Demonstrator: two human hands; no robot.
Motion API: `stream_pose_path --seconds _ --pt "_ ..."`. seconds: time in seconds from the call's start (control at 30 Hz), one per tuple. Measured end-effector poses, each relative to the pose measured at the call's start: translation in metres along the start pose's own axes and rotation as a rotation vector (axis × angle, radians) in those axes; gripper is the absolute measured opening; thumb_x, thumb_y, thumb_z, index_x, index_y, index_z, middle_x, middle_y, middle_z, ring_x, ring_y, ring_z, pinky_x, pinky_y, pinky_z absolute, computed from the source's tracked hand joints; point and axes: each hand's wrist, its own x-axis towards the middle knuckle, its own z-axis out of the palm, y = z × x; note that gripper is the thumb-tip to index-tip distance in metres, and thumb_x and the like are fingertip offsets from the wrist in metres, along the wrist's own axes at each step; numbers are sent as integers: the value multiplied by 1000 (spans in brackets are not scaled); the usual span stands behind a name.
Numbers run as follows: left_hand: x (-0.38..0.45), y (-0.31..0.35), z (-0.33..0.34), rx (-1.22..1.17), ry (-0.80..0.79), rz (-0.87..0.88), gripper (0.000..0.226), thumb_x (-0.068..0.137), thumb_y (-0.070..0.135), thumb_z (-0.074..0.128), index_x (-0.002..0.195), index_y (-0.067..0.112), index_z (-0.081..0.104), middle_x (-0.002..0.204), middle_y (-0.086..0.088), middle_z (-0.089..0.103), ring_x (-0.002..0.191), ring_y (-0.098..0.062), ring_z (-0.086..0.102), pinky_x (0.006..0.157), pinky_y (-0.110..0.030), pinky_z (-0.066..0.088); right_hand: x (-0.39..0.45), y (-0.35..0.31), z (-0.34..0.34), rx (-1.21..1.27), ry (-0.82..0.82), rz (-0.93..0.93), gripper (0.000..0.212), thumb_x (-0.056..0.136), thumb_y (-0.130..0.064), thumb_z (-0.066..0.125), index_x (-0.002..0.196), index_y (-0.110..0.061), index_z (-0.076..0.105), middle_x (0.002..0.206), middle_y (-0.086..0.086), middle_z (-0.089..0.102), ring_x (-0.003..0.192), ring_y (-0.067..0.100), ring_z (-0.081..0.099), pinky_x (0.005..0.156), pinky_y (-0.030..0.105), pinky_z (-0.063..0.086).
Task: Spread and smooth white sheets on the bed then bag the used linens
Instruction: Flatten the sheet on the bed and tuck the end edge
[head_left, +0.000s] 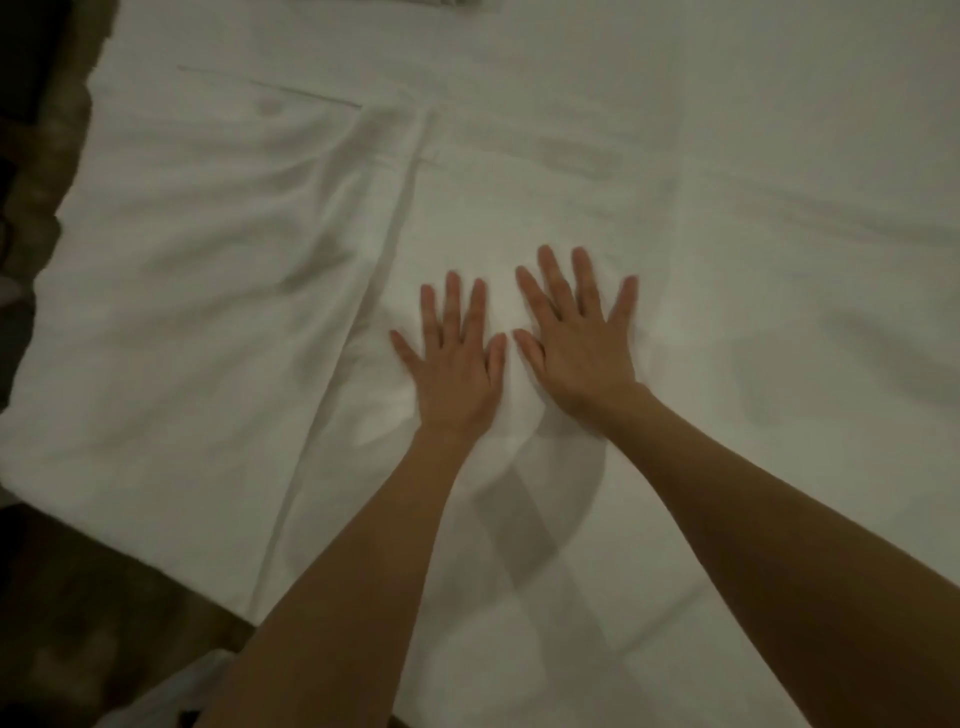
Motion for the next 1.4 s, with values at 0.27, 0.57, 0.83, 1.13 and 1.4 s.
stream_pose_path --seconds 0.27,0.57,0.83,1.13,1.4 --pt "-3 -11 -17 35 -156 56 62 92 57 7 150 41 -11 161 10 -17 147 -23 -20 106 -73 -2 0 -18 -11 53 -150 129 68 97 -61 9 151 -30 -16 157 -3 -29 143 28 -29 109 68 -10" --pt "88 -103 -85 195 -172 375 54 104 44 16 154 33 -1 163 6 -8 149 -13 -8 110 -68 -1 65 -100 -53 282 -43 173 56 103 -46 22 154 -24 12 163 -2 2 149 23 1 115 57 5" --pt "207 -283 -166 -63 -109 128 48 106 31 28 153 26 21 160 2 21 144 -21 26 116 -54 20 212 -248 -75 469 324 109 33 98 -17 46 129 -10 54 131 10 49 113 31 51 90 41 44" --pt "310 -347 -183 -45 -2 384 47 102 24 44 148 21 33 154 -3 31 136 -27 34 107 -46 37 312 -280 -75 575 222 395 32 93 -29 58 119 -11 57 118 11 60 98 32 63 91 40 49" --pt "364 -336 -198 -186 -89 266 34 89 33 67 115 11 64 115 -10 63 101 -24 59 79 -23 38 355 -288 -100 771 359 308 8 87 -11 64 81 -14 68 69 4 67 41 -2 59 44 12 43"
